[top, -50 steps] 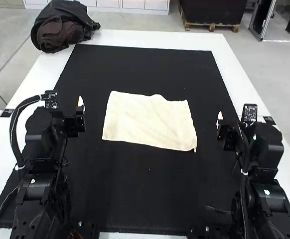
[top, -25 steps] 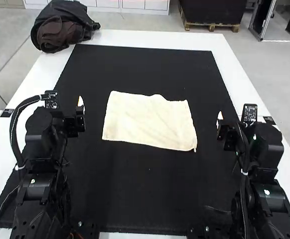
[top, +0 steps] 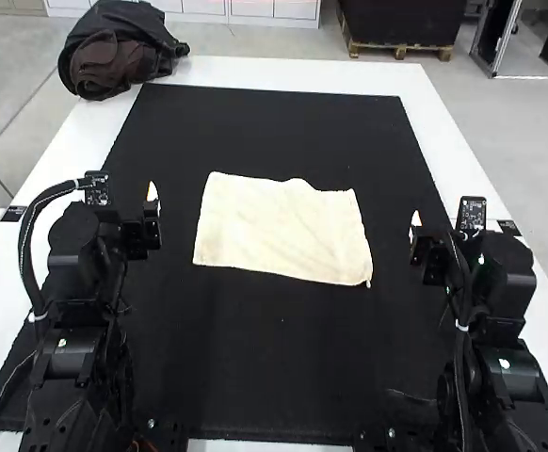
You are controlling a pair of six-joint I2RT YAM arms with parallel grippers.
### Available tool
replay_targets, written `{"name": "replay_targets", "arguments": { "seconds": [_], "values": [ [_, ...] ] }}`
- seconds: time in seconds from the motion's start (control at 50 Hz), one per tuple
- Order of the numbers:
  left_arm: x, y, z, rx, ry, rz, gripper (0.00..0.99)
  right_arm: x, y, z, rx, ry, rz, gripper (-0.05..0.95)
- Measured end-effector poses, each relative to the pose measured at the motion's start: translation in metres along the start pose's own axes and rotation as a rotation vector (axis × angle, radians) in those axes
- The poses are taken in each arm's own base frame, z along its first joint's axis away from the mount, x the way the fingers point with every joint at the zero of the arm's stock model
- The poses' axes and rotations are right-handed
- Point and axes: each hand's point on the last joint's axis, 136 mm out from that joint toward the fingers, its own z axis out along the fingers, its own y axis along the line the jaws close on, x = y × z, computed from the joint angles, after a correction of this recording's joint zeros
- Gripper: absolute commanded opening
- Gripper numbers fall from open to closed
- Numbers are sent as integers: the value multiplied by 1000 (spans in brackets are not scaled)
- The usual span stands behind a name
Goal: Fold the towel.
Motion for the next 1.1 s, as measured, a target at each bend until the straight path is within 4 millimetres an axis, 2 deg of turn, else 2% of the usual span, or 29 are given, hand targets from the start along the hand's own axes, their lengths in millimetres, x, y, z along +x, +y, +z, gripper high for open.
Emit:
{"name": "replay_targets", "arguments": {
  "seconds": [0.6,0.74,0.82,0.9,0.96,1.1],
  "values": [
    [0,0,0,0,0,0,969,0,0,0,-1,0,5,913],
    [0,0,0,0,0,0,969,0,8,0,-44,1,28,913],
    [-1,0,0,1,-2,5,964,1,10,0,-60,1,-19,913],
    [-10,-1,0,3,-42,41,941,-1,13,-1,-77,-9,-108,908],
    [-22,-2,-1,5,-89,70,910,-10,15,-1,-83,-52,-174,907],
    [-67,5,-10,-49,-274,108,908,-64,8,-9,-26,-270,-253,905]
  ]
}}
